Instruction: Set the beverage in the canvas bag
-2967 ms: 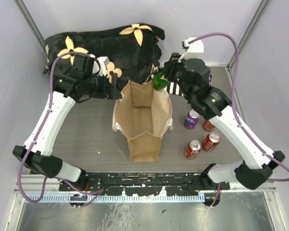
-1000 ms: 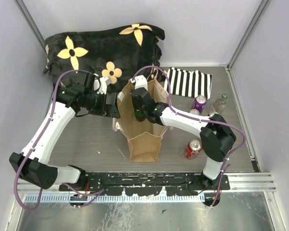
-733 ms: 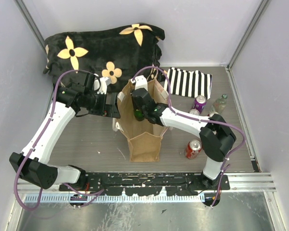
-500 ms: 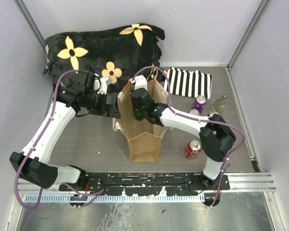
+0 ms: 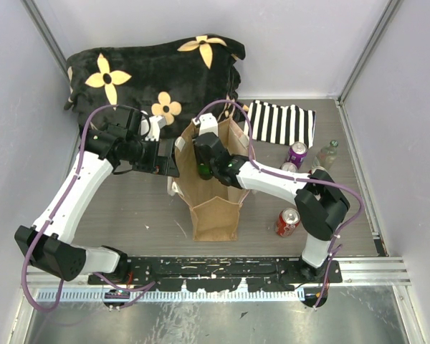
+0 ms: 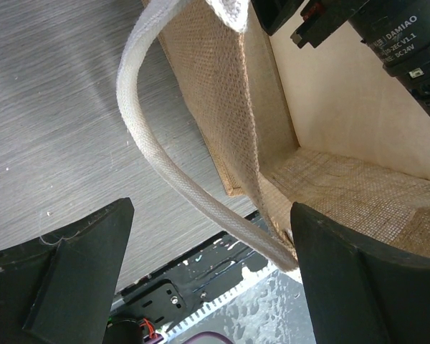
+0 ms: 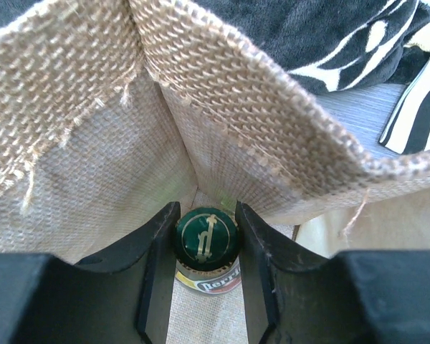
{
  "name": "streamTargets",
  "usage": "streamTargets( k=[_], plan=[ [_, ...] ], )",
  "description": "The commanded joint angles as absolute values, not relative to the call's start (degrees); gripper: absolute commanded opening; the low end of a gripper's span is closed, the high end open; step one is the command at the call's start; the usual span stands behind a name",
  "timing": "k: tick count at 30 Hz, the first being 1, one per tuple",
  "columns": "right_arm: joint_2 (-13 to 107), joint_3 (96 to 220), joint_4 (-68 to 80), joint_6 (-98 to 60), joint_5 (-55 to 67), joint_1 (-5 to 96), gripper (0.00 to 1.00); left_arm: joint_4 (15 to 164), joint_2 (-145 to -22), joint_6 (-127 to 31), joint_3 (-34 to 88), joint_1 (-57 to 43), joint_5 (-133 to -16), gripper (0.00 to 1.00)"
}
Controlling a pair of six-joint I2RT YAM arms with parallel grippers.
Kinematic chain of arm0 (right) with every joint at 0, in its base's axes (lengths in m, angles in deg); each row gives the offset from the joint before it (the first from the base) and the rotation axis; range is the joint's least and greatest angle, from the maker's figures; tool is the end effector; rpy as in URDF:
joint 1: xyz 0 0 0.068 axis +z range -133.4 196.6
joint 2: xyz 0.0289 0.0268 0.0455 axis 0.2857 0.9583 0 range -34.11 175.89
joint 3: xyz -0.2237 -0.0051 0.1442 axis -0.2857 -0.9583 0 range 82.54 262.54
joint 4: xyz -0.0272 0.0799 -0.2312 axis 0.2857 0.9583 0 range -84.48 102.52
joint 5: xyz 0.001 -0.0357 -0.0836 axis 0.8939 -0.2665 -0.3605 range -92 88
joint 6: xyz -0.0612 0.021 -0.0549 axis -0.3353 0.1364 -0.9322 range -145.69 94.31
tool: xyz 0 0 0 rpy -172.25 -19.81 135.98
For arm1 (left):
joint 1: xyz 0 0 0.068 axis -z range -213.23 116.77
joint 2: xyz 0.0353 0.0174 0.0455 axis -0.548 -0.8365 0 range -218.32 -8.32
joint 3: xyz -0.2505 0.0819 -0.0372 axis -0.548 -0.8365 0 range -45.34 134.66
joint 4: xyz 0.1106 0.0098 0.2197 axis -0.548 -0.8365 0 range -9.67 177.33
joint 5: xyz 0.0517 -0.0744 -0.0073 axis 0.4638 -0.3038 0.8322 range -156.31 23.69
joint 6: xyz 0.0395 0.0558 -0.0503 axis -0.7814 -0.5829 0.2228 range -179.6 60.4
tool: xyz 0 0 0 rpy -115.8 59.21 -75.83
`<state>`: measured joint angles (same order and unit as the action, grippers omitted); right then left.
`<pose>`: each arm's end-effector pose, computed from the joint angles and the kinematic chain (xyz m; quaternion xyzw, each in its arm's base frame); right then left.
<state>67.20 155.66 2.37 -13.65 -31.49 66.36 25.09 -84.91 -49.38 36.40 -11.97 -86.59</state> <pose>0.3032 0.3016 0.2518 -0.1344 0.8162 0.0825 0.5559 0.2338 -0.1186 0.3230 0.1404 0.9349 -0.2381 0.2225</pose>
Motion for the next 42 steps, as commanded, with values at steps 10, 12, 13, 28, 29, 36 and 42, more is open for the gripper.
streamTargets(
  k=[10,12,13,28,29,36,42],
  plan=[
    [62.53,157.43,-3.99,-13.43,-32.67,66.96,0.60,25.32,-84.31,-50.11,35.56,-12.00,-88.06,0.98],
    [61.58,157.53,-4.09,-13.18,-33.12,66.96,0.60,25.30,-84.26,-50.06,35.69,-12.04,-88.11,0.98],
    [60.93,157.76,-4.14,-13.08,-33.33,66.96,0.60,25.22,-84.30,-50.18,35.63,-12.00,-88.08,0.98],
    [50.86,166.19,-0.18,-20.49,-42.87,64.56,0.71,25.34,-85.71,-49.58,36.51,-12.04,-89.81,0.98],
    [50.45,166.85,1.78,-20.50,-43.20,63.12,0.72,25.35,-85.76,-49.59,36.68,-12.02,-89.86,0.98],
    [42.39,161.58,10.07,-16.37,-42.41,48.90,0.79,25.35,-85.93,-49.58,36.83,-12.00,-90.00,0.98],
    [37.86,156.91,16.50,-15.06,-40.60,36.62,0.82,25.34,-86.24,-49.58,36.61,-12.02,-90.11,0.98]
  ],
)
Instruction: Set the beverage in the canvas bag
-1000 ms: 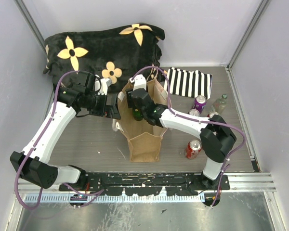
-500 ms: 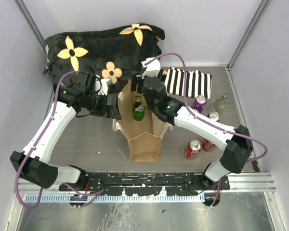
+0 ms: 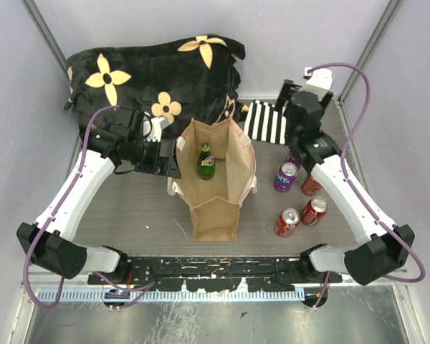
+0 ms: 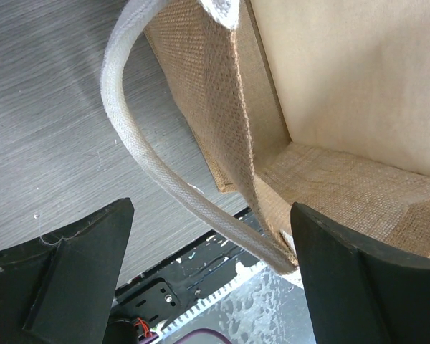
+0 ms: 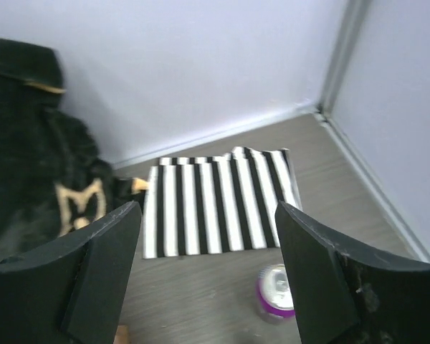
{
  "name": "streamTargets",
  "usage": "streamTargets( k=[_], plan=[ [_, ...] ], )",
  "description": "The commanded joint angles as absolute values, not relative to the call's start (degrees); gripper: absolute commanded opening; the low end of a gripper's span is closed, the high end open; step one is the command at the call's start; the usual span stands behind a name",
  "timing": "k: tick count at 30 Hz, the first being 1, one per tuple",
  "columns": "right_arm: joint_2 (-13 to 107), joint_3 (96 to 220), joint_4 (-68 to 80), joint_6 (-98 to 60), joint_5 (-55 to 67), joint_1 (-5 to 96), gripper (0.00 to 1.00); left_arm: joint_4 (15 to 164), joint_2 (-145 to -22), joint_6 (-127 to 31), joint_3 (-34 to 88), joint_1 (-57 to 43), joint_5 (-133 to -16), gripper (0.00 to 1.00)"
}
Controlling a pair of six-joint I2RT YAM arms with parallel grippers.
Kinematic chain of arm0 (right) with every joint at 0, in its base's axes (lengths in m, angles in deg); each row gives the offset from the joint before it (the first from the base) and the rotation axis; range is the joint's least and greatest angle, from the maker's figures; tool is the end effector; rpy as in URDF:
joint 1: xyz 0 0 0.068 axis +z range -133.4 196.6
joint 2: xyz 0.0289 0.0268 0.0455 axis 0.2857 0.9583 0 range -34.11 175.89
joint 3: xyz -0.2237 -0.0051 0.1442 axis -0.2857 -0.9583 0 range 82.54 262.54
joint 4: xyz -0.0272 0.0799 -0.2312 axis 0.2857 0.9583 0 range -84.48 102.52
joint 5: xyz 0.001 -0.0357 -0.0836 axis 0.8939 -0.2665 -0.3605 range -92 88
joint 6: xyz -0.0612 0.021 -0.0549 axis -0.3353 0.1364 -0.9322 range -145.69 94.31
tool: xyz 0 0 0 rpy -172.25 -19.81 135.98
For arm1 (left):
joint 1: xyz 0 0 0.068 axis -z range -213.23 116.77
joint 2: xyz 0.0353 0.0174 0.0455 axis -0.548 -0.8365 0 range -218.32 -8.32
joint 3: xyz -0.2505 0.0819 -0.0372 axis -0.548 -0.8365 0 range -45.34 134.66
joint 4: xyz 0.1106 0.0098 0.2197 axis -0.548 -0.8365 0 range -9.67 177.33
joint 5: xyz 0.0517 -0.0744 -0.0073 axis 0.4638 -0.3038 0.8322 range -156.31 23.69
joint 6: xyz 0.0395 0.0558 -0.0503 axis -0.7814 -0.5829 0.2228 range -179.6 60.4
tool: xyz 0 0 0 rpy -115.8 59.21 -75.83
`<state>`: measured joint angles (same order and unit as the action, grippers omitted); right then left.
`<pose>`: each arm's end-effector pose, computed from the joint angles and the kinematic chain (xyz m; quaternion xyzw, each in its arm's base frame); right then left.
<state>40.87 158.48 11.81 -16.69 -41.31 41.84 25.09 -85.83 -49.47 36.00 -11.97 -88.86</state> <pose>0.3024 0.0904 0.4135 0.1259 0.7211 -0.0509 0.6793 0.2351 -0.1221 0.3180 0.1444 0.9341 -0.2533 0.2061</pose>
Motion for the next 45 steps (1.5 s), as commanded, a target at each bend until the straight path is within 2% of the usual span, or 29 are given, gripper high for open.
streamTargets(
  k=[1,7,15,24,45],
  plan=[
    [37.78,156.65,18.60,-14.48,-40.05,34.35,0.81,25.28,-86.31,-49.59,36.66,-12.04,-90.21,0.98],
    [40.32,156.87,27.90,-9.40,-35.04,22.81,0.81,25.43,-86.60,-49.58,36.85,-12.05,-90.41,0.98],
    [42.26,151.86,29.74,-6.67,-32.76,16.09,0.80,25.43,-86.38,-49.61,36.62,-12.05,-90.32,0.98],
    [43.55,145.48,25.71,-6.27,-31.65,12.93,0.79,25.50,-86.05,-49.87,35.96,-12.03,-90.40,0.98],
    [46.83,139.85,14.18,-8.19,-31.03,11.41,0.73,25.15,-86.85,-50.24,35.97,-12.05,-90.49,0.98]
  ],
)
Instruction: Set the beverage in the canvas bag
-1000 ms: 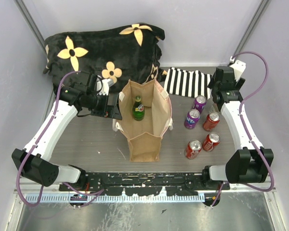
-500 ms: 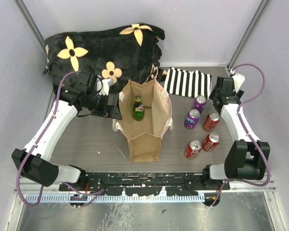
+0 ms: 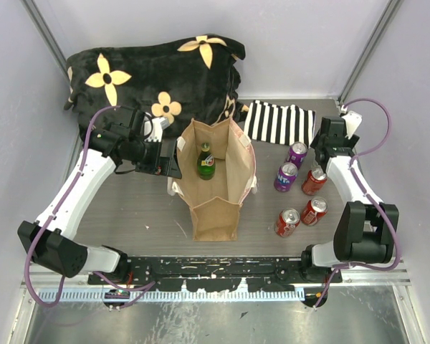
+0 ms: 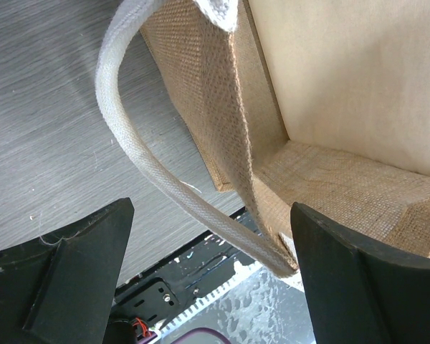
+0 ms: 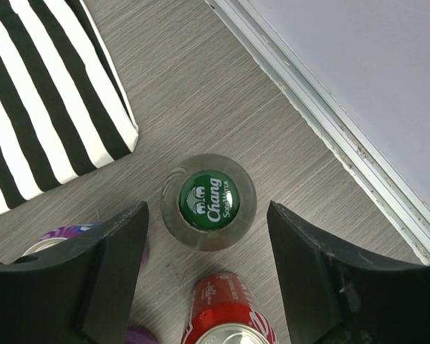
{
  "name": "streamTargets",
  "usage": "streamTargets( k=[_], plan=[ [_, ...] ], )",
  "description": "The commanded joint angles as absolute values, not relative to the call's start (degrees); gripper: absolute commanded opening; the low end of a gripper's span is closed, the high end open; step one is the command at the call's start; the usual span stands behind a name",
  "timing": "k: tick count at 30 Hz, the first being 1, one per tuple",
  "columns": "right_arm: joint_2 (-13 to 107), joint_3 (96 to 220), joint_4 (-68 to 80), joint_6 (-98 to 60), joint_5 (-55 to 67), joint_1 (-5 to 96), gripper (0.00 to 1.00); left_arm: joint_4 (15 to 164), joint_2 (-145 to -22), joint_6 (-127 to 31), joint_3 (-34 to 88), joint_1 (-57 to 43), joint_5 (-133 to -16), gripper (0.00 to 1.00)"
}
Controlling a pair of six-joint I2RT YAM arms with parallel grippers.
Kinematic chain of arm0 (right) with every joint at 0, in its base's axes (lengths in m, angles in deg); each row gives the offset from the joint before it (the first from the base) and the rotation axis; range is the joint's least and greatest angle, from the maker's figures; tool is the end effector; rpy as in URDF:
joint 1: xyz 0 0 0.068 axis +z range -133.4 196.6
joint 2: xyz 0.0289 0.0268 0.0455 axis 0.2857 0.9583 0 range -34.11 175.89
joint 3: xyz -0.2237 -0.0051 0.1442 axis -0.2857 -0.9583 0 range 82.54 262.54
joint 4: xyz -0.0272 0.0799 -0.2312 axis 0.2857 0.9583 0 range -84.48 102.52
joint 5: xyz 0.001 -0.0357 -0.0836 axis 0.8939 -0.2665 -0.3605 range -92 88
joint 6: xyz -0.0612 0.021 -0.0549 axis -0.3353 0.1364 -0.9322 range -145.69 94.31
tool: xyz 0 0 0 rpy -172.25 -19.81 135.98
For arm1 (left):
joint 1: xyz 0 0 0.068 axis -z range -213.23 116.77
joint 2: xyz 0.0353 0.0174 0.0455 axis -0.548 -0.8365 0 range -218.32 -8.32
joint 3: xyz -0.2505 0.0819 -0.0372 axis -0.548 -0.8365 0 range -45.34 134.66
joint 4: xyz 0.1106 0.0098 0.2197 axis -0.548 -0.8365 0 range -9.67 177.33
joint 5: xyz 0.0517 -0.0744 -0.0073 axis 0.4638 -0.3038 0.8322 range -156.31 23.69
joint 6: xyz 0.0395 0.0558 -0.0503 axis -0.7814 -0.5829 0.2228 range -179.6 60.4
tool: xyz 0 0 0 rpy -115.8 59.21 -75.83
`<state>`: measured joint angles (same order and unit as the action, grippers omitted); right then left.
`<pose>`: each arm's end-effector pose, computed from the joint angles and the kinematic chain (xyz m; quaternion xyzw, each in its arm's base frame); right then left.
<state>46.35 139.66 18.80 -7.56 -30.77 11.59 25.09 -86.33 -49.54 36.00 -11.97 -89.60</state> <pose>0.3185 -0.0639 0.2485 0.2829 0.8255 -0.1708 0.4576 0.2362 -0.1235 0.3162 0.1459 0.9338 -0.2580 0.2002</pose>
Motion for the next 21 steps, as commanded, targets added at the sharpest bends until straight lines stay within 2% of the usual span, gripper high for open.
streamTargets(
  k=[1,13,21],
  plan=[
    [46.95,139.73,13.88,-8.34,-31.15,11.45,0.72,25.04,-86.92,-50.28,36.00,-12.03,-90.49,0.98],
    [47.21,137.50,11.06,-8.13,-32.13,11.29,0.63,25.09,-87.92,-50.66,36.73,-12.03,-90.58,0.98],
    [46.75,136.66,9.68,-8.27,-32.39,11.27,0.53,25.11,-88.26,-50.64,36.93,-12.04,-90.86,0.98]
  ],
)
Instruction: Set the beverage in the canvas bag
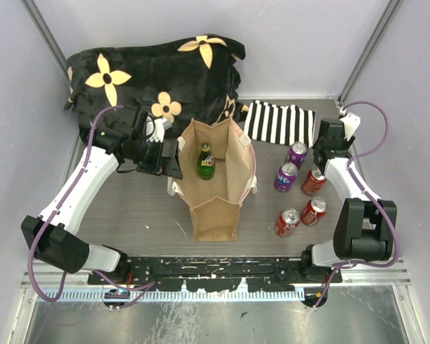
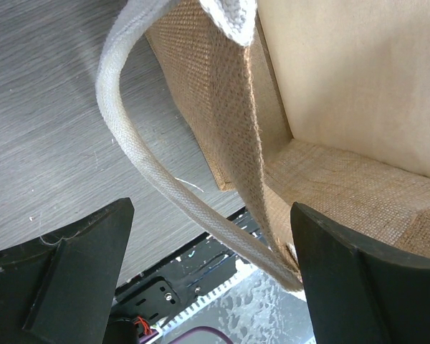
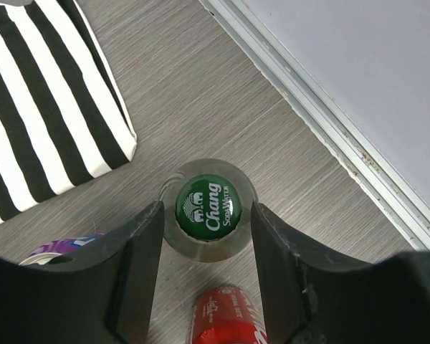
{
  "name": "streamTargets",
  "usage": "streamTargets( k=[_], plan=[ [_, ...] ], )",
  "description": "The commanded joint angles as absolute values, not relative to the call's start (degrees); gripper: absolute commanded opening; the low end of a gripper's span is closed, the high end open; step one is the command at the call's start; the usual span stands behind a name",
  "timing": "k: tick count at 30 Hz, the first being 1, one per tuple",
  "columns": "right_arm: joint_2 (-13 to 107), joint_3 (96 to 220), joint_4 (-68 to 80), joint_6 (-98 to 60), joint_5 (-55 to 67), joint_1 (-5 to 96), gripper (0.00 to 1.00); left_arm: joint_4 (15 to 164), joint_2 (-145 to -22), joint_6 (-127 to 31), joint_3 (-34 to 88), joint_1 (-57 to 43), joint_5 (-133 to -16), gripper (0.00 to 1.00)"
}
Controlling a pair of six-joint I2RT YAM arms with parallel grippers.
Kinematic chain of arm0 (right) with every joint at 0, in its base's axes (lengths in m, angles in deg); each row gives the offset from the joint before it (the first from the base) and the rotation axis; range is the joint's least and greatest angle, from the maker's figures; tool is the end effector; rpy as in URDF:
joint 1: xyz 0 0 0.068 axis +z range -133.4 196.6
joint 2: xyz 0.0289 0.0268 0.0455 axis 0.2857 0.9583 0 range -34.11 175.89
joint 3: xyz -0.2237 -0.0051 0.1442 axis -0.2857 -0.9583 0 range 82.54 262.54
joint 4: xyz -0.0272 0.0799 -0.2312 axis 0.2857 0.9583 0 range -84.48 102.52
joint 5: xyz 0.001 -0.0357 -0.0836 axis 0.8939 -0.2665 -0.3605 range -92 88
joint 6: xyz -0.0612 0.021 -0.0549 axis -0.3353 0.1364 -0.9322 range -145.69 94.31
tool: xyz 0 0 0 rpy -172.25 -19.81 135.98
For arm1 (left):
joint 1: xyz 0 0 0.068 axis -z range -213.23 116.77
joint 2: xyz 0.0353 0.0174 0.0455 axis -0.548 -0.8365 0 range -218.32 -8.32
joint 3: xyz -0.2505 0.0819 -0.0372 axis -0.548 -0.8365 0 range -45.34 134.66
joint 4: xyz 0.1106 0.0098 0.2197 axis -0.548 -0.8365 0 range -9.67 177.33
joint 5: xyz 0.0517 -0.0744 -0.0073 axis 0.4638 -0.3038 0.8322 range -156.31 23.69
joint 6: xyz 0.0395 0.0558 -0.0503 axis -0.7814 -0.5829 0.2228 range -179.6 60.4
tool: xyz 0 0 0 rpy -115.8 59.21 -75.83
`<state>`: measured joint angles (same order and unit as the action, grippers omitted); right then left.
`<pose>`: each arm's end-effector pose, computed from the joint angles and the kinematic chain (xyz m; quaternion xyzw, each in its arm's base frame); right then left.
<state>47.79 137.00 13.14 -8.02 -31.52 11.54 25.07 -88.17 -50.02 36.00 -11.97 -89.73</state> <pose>0.3235 -0.0655 0.2363 0.2843 0.8180 -0.1757 0.4682 0.2420 -0.1259 0.3082 0.1473 0.9374 -0.2549 0.1859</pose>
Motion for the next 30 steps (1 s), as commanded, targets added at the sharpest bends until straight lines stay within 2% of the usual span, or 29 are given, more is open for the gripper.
streamTargets(
  k=[1,6,8,12,18,23,30],
  plan=[
    [46.75,136.70,9.54,-8.33,-32.47,11.30,0.51,25.14,-88.21,-50.64,36.76,-12.04,-90.92,0.98],
    [46.75,136.79,9.07,-8.61,-32.06,11.32,0.47,25.25,-88.03,-50.64,36.04,-12.02,-91.10,0.98],
    [46.68,136.66,8.95,-8.50,-31.85,11.28,0.50,25.25,-87.91,-50.55,35.93,-12.05,-91.18,0.98],
    [47.00,136.68,8.75,-8.23,-31.36,11.33,0.64,25.54,-87.94,-50.63,35.99,-12.04,-91.10,0.98],
    [47.35,137.00,8.24,-8.23,-31.48,11.33,0.70,25.95,-88.13,-50.18,36.02,-12.04,-91.29,0.98],
    [47.80,137.54,7.63,-8.70,-32.27,11.25,0.68,25.94,-87.95,-50.11,35.80,-12.02,-91.30,0.98],
    [49.00,138.09,7.17,-9.03,-32.77,11.28,0.56,26.01,-87.77,-50.03,35.45,-12.04,-91.19,0.98]
  ],
)
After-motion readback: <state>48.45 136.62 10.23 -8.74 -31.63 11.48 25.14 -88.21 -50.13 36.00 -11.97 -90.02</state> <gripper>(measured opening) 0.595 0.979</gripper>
